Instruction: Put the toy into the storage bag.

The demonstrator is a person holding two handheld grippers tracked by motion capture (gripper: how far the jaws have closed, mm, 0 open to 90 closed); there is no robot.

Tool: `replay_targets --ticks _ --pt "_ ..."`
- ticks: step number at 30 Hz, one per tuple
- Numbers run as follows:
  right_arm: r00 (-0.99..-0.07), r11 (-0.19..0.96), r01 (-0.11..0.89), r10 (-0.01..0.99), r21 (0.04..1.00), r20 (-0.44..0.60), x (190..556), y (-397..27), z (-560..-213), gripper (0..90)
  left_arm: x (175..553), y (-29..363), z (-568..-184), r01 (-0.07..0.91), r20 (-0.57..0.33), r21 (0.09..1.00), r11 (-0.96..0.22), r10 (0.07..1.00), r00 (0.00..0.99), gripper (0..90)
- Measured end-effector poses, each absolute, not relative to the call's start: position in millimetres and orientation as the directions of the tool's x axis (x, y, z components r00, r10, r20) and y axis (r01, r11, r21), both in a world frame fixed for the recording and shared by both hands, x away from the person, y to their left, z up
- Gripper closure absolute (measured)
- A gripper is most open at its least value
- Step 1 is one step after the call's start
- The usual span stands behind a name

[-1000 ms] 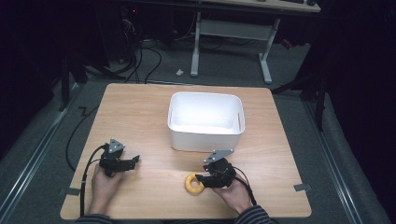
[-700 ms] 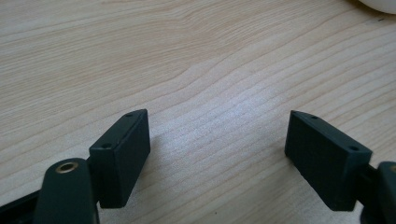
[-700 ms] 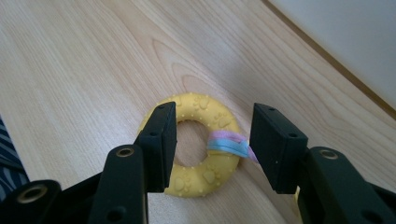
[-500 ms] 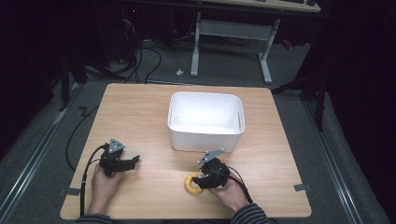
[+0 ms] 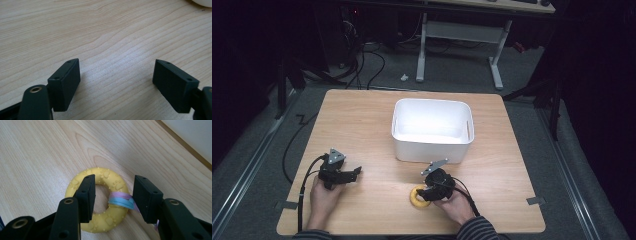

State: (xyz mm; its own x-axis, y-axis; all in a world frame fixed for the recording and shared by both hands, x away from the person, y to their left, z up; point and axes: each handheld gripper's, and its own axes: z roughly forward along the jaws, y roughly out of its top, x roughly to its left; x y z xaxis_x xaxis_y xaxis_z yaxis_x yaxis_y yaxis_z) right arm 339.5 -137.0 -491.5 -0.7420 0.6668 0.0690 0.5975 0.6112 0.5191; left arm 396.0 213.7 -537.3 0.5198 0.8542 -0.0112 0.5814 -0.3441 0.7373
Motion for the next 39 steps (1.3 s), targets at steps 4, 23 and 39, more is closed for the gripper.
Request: replay_targets --ticks 4,23,39 --pt "-0.744 0.623 0.599 0.665 0.503 0.062 341.2 -134.1 -492.1 54.7 395.4 213.5 -537.4 0.58 -0.01 0.739 -0.345 0.854 0.52 22.4" --pt "-0.775 0.675 0.575 0.63 0.463 0.044 343.6 -130.9 -496.6 68.7 395.1 213.6 -537.4 0.579 -0.01 0.738 -0.346 0.853 0.522 22.3" --pt "-0.775 0.67 0.557 0.632 0.49 0.016 341.6 -135.3 -488.6 69.8 395.2 213.6 -537.4 0.579 -0.01 0.738 -0.346 0.853 0.522 22.4"
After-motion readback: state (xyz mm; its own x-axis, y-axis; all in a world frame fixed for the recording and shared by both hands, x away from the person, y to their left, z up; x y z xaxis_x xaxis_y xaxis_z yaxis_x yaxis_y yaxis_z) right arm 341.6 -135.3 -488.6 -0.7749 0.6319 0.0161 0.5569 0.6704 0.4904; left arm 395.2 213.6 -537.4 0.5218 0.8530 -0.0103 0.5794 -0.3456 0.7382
